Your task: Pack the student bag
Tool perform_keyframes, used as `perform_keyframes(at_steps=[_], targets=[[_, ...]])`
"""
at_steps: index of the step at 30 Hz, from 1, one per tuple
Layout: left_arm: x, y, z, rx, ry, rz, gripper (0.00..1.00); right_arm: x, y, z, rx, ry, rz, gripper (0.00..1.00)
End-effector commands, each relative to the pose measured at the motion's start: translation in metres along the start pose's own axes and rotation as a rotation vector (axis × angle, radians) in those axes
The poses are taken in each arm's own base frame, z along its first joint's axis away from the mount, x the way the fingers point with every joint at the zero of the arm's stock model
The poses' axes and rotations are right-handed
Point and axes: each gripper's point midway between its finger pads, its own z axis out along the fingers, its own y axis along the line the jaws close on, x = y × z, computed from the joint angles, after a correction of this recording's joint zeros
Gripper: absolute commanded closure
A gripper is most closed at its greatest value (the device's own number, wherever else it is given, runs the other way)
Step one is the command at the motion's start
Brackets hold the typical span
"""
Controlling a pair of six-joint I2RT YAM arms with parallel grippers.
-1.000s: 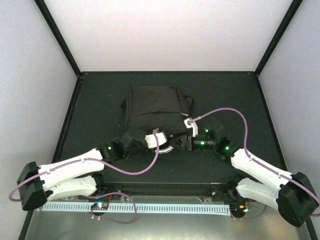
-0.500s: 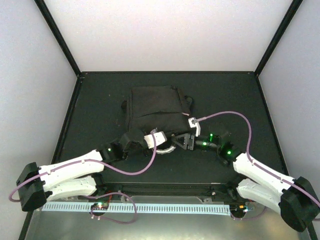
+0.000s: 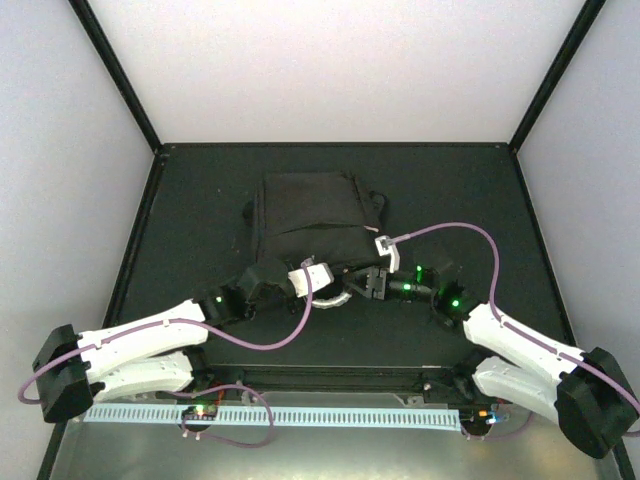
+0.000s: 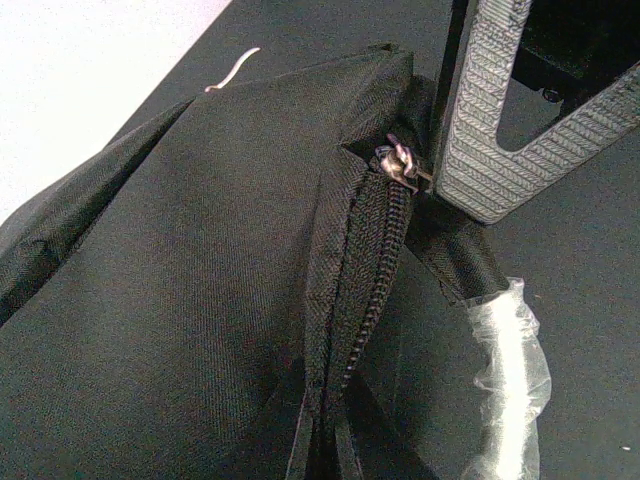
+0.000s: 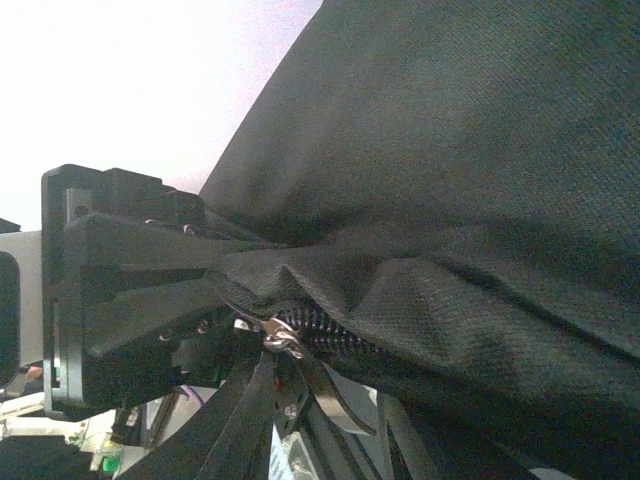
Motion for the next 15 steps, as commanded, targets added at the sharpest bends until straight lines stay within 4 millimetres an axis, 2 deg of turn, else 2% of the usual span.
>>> perform_keyframes(at_steps=[1, 10, 14, 15], targets=[[-0.056, 0.0036, -0.0138, 0.021, -0.214, -0.045, 0.98, -0.0118, -0.0013, -0.0006, 0.031, -0.045, -0.024, 0.68], [-0.0542, 0.0052, -0.0122, 0.009, -0.205, -0.029, 0.98, -0.0096, -0.003, -0.0022, 0.042, -0.04, -0.033, 0.83], [-0.0502, 0.0056, -0.0119, 0.004, -0.186, -0.013, 0.98, -0.009, -0.0038, -0.0044, 0.072, -0.022, -0.068, 0.97], [-0.0491, 0.0052, -0.0118, 0.005, -0.18, -0.005, 0.98, -0.0081, -0.0037, -0.005, 0.083, -0.009, -0.084, 0.98]])
